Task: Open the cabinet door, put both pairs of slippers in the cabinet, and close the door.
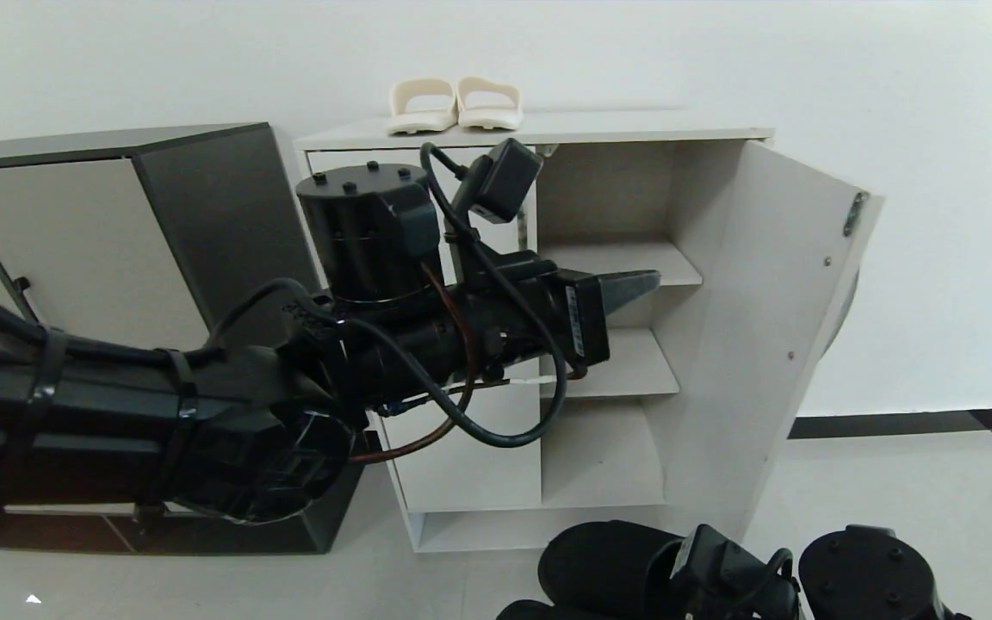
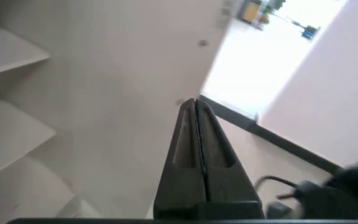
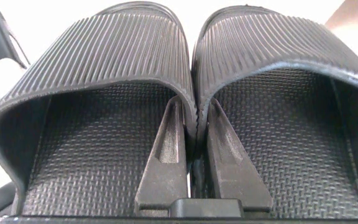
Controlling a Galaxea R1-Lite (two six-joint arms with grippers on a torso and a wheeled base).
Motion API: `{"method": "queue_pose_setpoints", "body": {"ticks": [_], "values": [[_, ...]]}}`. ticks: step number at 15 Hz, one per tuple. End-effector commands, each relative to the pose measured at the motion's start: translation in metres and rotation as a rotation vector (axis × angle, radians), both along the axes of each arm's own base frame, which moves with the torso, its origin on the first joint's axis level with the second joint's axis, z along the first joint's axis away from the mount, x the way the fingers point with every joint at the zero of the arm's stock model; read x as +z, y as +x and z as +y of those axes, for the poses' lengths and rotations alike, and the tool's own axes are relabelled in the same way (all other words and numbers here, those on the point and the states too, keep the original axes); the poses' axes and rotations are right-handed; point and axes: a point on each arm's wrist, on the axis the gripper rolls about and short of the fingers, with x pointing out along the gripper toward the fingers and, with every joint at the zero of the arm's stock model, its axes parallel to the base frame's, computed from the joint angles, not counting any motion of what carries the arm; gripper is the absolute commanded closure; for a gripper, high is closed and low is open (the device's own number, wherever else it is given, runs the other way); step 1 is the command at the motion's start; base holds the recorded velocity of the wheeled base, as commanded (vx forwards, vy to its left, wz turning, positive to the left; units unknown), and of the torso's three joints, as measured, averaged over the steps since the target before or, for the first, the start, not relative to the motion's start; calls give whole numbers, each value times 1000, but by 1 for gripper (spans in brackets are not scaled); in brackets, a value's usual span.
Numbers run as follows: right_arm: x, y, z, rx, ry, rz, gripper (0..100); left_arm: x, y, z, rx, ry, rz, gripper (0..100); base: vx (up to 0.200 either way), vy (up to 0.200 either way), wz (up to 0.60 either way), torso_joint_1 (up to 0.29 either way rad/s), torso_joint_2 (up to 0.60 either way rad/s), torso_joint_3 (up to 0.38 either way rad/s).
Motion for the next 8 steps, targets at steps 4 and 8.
{"method": "queue_pose_setpoints", "body": {"ticks": [4,8], "values": [[2,3,0,-14,21,-17,100,-26,9,90,413,133,4,100,0,0,0,0,0,0],[2,4,-1,-24,22,-17,100,-54,-78,196,940,251,28,100,0,0,0,0,0,0]]}}
